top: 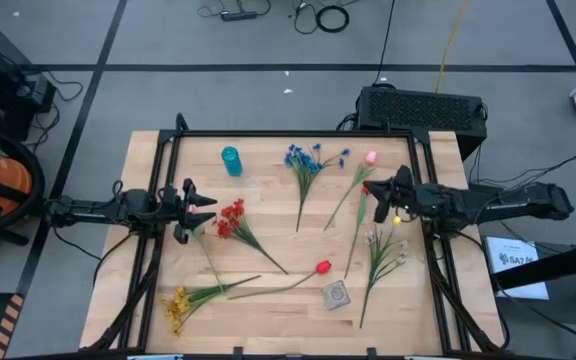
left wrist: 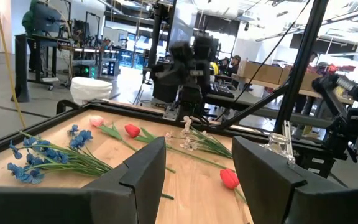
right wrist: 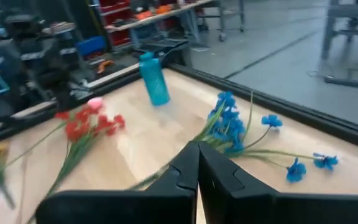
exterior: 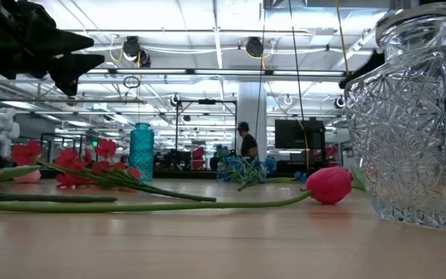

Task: Sort flowers into vase by color
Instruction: Put the blue flower into the blue vase

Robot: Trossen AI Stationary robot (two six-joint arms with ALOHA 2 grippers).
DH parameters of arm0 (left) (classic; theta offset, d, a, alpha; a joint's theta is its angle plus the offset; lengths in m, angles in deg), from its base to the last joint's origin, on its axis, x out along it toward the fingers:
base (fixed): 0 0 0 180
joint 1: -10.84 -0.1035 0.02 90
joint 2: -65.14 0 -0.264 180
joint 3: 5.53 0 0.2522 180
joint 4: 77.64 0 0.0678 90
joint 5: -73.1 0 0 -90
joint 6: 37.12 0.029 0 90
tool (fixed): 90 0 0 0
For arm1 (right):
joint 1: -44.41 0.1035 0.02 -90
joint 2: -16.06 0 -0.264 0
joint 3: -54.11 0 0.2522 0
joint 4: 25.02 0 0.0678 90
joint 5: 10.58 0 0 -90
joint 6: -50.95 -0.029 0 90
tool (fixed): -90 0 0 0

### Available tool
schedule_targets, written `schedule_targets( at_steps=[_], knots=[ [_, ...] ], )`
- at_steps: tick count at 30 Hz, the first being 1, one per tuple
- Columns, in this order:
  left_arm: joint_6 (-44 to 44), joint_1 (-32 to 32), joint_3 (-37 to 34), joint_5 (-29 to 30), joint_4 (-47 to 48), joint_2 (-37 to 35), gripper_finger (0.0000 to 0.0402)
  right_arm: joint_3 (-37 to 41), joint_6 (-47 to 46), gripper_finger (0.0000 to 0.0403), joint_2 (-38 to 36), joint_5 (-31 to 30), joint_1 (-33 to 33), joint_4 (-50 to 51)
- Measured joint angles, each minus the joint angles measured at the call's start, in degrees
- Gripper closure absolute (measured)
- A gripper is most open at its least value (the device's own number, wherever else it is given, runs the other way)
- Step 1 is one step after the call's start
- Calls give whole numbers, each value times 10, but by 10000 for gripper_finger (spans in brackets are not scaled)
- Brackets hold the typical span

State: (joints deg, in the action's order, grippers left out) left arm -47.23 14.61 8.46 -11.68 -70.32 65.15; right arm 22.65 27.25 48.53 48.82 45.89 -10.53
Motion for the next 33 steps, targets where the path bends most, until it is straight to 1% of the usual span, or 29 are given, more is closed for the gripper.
schedule_targets(
  at_steps=[4,8,13,15,17,21,23,25,28,33],
  knots=[
    [0,0,0,0,0,0,210,-104,-71,403,132,-26,-5,51],
    [0,0,0,0,0,0,210,-214,-110,403,266,-24,-25,111],
    [0,0,0,0,0,0,210,-359,-179,403,419,-16,-71,225],
    [0,0,0,0,0,0,210,-411,-190,400,477,2,-97,248],
    [0,0,0,0,0,0,210,-460,-189,393,536,34,-122,265],
    [0,0,0,0,0,0,210,-547,-200,366,635,147,-158,311],
    [0,0,0,0,0,0,210,-582,-210,346,672,197,-166,341],
    [0,0,0,0,0,0,210,-604,-214,325,698,220,-168,353],
    [0,0,0,0,0,0,210,-621,-236,288,717,220,-167,365],
    [0,0,0,0,0,0,210,-622,-317,224,720,212,-160,392]
  ],
)
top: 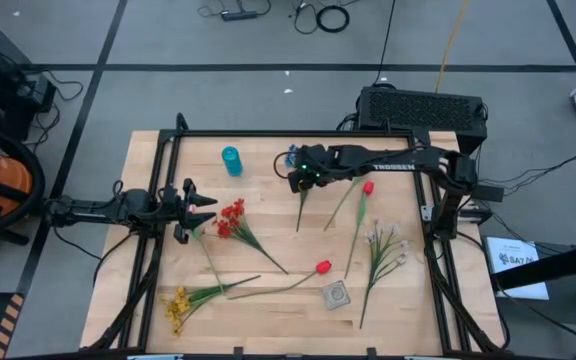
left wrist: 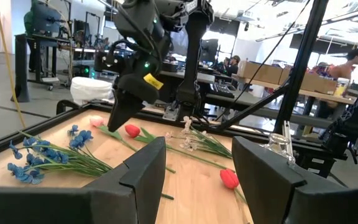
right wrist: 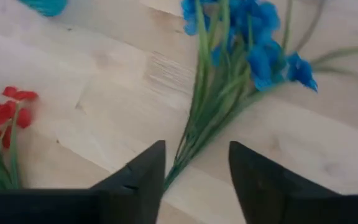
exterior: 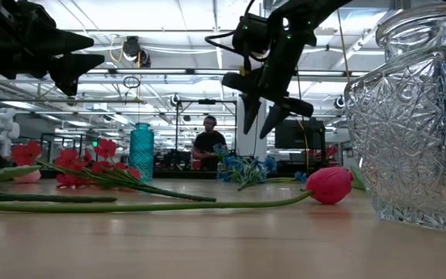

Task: Sort flowers into vase by color
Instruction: Put the blue flower into the blue vase

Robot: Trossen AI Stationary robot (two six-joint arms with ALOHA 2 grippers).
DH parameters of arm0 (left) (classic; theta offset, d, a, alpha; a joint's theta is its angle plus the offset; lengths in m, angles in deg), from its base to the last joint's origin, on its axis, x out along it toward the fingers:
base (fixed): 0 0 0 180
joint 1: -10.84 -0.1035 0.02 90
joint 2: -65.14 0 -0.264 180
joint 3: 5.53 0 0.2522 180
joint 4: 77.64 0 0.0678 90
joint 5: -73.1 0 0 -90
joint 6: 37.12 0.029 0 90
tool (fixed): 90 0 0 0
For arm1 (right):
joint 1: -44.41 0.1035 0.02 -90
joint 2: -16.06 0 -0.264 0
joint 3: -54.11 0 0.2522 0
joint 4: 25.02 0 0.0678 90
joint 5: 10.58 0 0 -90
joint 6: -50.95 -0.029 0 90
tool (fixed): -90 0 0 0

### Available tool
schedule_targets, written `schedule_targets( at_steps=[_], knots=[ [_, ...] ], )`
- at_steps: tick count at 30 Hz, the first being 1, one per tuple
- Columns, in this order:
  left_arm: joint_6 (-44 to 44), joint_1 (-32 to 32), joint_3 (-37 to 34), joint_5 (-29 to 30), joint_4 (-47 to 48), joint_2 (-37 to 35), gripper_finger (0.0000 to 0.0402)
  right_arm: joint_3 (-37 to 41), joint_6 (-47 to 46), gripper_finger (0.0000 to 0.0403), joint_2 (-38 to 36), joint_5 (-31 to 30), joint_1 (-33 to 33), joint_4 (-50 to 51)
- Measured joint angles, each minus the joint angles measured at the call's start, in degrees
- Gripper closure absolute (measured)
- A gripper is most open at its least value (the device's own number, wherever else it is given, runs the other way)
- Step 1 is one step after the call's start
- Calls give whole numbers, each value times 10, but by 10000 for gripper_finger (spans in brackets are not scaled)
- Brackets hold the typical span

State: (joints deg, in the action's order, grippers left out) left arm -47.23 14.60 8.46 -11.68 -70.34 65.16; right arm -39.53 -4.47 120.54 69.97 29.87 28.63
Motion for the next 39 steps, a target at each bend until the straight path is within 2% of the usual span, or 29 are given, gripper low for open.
schedule_targets(
  at_steps=[7,12,16,22,30,39],
  knots=[
    [0,0,0,0,0,0,210,0,-72,144,8,-12,1,-28],
    [0,0,0,0,0,0,210,-1,-111,118,48,-24,1,-36],
    [0,0,0,0,-2,0,210,0,-175,119,93,9,1,-39],
    [0,0,0,0,-1,0,210,0,-219,125,119,5,-11,-40],
    [0,0,0,0,-1,0,210,0,-208,139,120,2,-51,-66],
    [0,0,0,0,-1,0,210,-6,-171,170,166,25,-65,-61]
  ],
)
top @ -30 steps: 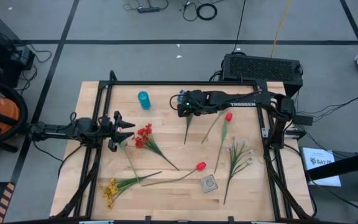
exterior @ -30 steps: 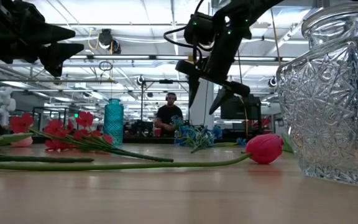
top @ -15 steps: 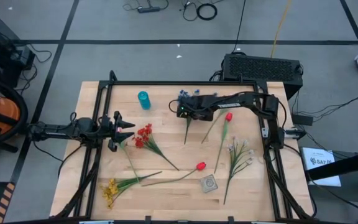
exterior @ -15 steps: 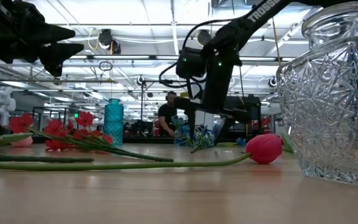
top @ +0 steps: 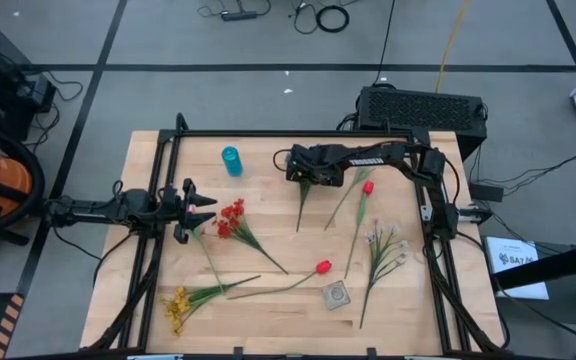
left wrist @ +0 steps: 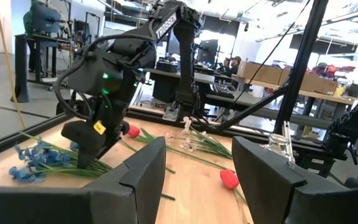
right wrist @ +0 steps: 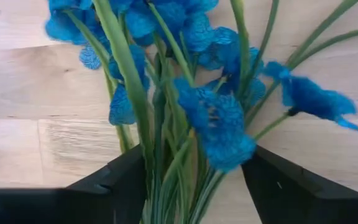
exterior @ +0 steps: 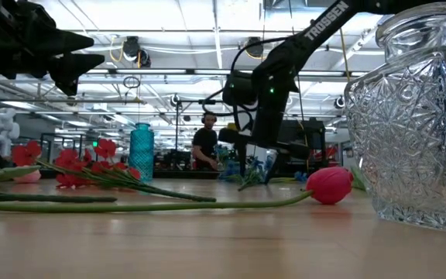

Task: Sort flowers into vase by color
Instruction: Put the blue flower into the blue vase

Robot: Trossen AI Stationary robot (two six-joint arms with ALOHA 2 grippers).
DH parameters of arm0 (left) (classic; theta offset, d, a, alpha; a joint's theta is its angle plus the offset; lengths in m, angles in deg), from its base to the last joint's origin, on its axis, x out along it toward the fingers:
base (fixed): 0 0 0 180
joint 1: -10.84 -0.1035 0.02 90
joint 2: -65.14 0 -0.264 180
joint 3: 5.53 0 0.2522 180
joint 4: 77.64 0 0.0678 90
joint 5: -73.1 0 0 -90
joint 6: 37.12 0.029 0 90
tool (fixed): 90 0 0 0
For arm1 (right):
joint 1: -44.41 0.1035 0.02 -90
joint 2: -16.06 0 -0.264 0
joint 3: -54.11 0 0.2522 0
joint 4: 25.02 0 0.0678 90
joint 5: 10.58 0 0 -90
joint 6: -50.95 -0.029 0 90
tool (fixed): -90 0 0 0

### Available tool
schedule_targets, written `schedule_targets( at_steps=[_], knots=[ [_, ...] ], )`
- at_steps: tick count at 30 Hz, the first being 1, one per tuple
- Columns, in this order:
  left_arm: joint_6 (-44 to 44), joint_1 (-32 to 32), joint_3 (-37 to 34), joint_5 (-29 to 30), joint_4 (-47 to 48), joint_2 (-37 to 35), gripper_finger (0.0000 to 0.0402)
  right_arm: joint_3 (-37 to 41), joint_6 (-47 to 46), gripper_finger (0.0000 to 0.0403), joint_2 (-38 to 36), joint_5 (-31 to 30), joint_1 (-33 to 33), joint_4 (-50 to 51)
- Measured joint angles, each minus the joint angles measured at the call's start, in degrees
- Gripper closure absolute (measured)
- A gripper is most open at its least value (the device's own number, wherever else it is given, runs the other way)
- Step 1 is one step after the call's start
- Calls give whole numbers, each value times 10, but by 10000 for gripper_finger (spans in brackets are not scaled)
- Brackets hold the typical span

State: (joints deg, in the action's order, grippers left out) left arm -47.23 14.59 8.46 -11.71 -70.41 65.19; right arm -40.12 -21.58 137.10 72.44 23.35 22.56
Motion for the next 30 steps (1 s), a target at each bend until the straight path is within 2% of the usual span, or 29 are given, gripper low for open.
schedule_targets(
  at_steps=[8,15,19,25,30],
  knots=[
    [0,0,0,0,0,0,210,2,62,236,0,0,1,22],
    [0,0,0,-2,0,0,210,4,142,331,-1,5,1,9],
    [0,0,0,-2,0,0,210,4,248,386,0,15,1,-7],
    [0,0,0,-2,0,0,210,7,273,396,-19,44,-4,-33],
    [0,0,0,-2,0,0,210,8,322,400,-60,60,-4,-141]
  ],
)
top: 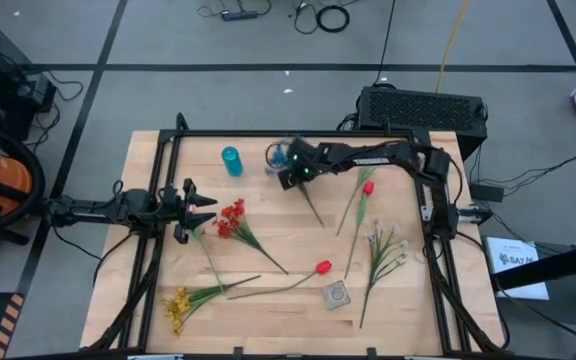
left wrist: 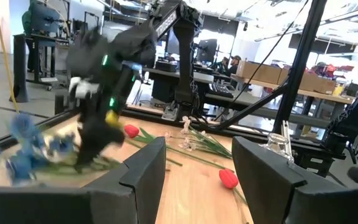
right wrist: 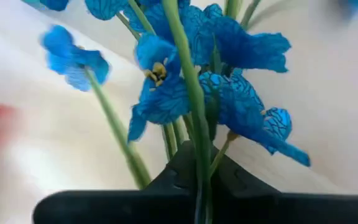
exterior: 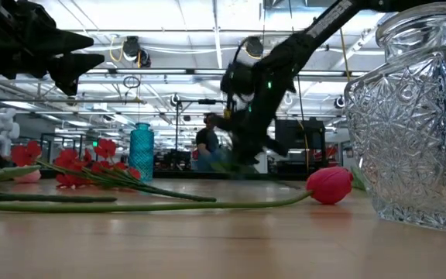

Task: Sort flowers into vase by color
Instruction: Put the blue flower into the blue vase

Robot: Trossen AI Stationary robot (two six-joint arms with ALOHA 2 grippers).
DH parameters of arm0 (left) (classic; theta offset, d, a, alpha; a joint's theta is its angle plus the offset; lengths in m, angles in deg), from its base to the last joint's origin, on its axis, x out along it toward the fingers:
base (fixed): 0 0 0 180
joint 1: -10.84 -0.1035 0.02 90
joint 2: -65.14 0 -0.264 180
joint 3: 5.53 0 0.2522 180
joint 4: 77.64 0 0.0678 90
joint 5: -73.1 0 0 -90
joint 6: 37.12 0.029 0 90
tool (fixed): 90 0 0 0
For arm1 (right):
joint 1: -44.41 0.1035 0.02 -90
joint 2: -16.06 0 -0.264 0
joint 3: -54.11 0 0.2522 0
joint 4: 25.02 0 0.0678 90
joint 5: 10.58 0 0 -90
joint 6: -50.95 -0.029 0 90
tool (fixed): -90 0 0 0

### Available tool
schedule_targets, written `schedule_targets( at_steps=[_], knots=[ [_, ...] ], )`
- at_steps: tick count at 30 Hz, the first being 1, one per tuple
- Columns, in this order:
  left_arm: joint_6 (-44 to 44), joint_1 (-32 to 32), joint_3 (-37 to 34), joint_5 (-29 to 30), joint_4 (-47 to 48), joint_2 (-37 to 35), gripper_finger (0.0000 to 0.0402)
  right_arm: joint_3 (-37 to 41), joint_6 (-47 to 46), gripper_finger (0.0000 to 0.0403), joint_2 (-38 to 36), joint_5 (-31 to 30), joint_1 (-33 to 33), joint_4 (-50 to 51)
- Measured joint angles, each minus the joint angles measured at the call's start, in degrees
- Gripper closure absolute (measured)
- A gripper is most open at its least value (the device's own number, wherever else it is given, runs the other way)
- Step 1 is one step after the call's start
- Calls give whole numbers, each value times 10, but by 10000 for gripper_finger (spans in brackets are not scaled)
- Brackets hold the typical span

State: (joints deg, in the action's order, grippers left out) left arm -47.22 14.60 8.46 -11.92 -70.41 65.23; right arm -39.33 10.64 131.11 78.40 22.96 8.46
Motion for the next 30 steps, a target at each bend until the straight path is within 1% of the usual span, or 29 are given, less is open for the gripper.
schedule_targets(
  at_steps=[4,8,13,16,19,22,24,27,30],
  knots=[
    [0,0,0,0,0,0,210,-3,45,401,-42,-14,-1,-130],
    [0,0,0,0,0,0,210,-3,112,402,-62,-14,0,-326],
    [0,0,0,0,0,1,210,-3,202,402,-50,-16,-1,-604],
    [0,0,0,0,0,2,210,-7,219,402,-24,-17,-3,-710],
    [0,0,0,0,0,2,210,-51,215,403,16,-13,-3,-722],
    [0,0,0,0,-1,2,210,-133,224,403,69,23,-3,-703],
    [0,0,0,0,-1,2,210,-194,236,403,102,43,-3,-678],
    [0,0,0,0,-1,2,210,-272,247,403,139,46,-3,-635],
    [0,0,0,0,-1,2,210,-333,253,403,174,83,-3,-612]
  ],
)
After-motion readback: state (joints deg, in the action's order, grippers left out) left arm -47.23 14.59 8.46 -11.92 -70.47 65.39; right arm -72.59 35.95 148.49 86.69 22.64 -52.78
